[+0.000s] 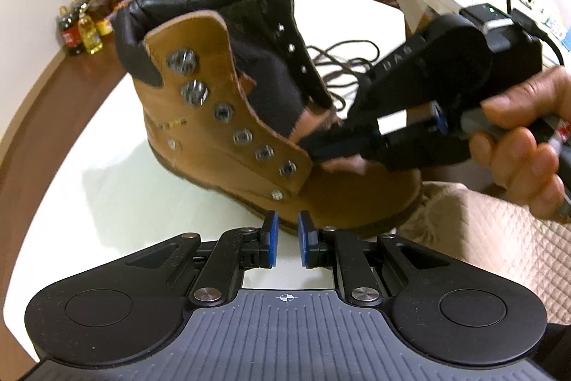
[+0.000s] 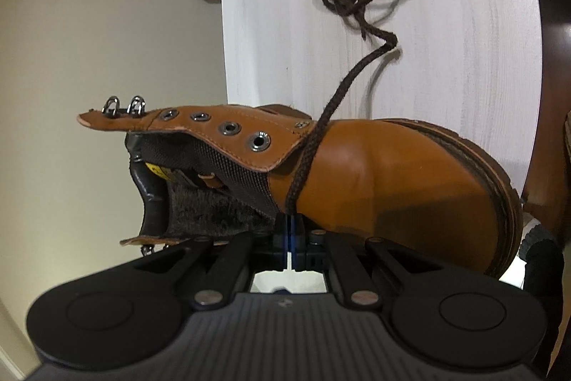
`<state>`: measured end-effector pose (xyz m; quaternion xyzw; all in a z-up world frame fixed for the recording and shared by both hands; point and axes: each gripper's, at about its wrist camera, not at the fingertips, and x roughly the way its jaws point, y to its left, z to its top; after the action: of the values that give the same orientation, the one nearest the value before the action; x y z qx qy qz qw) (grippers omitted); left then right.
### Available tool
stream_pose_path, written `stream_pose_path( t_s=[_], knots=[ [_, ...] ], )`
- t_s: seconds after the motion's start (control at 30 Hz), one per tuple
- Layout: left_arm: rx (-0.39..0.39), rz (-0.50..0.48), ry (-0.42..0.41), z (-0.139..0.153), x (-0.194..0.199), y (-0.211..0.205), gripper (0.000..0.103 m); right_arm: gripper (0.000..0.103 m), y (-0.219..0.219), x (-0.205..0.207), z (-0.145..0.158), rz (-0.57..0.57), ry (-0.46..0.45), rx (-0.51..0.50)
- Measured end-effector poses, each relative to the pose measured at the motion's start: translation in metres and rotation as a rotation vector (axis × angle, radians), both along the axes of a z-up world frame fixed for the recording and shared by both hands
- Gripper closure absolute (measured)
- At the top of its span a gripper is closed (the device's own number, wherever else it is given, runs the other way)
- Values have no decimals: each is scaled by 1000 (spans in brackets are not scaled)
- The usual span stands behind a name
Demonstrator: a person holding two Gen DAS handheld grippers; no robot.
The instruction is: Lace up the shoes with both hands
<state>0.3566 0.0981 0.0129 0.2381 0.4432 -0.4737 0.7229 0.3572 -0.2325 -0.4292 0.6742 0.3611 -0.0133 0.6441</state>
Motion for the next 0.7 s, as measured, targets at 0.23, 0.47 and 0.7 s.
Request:
stream_pose_path(
  t_s=[0.23,0.47,0.7],
  knots=[
    [-11,-3,-5,-2,5,-11,89,101,-7,-5,1,25,-15,5],
    [-15,27,28,-11,12,-16,101,101,-10,-9,0,38,-16,1],
    [184,-24,68,-10,-20,34,101,93,-21,-19,19,63,-23,-127]
  ],
)
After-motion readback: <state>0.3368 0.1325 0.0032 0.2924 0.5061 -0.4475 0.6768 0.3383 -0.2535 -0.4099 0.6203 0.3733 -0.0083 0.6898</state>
